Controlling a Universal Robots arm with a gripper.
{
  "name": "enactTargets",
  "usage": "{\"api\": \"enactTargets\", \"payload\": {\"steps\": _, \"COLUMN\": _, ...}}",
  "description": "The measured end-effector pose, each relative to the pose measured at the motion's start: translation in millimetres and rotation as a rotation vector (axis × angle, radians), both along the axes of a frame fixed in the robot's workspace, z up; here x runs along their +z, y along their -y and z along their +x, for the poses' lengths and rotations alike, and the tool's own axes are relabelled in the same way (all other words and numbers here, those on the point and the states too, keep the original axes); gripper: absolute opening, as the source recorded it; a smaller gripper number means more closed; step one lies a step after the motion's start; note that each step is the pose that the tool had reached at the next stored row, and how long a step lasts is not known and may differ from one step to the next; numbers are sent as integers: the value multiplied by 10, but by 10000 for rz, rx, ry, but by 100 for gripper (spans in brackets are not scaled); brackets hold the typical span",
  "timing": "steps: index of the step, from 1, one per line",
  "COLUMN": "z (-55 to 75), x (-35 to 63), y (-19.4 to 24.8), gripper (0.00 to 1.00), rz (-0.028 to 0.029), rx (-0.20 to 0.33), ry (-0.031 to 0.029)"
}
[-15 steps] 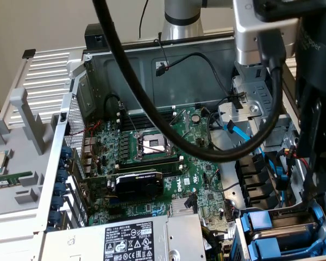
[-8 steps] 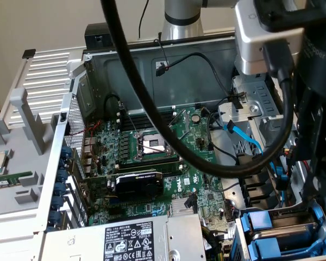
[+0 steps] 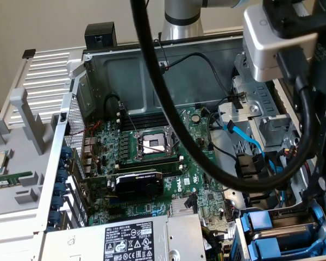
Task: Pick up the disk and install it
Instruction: 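Insert the first disk wire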
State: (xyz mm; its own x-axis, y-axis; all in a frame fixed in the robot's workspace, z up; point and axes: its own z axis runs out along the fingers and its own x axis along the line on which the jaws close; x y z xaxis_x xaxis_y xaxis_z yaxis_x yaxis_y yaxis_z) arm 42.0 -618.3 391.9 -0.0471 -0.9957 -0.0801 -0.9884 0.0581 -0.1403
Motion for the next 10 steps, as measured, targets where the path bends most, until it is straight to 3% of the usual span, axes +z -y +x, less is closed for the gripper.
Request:
{"api": "enactTargets", "payload": {"steps": 3, "z": 14, "x": -14, "y": 27, "gripper": 43, "rz": 5, "rx": 63, "ry": -23}}
{"api": "enactTargets", "payload": {"steps": 6, "z": 18, "x": -43, "y": 91, "gripper": 43, "rz": 65, "rx": 75, "ry": -44}}
{"api": "enactTargets", "payload": {"steps": 10, "z": 19, "x": -72, "y": 102, "gripper": 43, "rz": 100, "rx": 386, "ry": -49}}
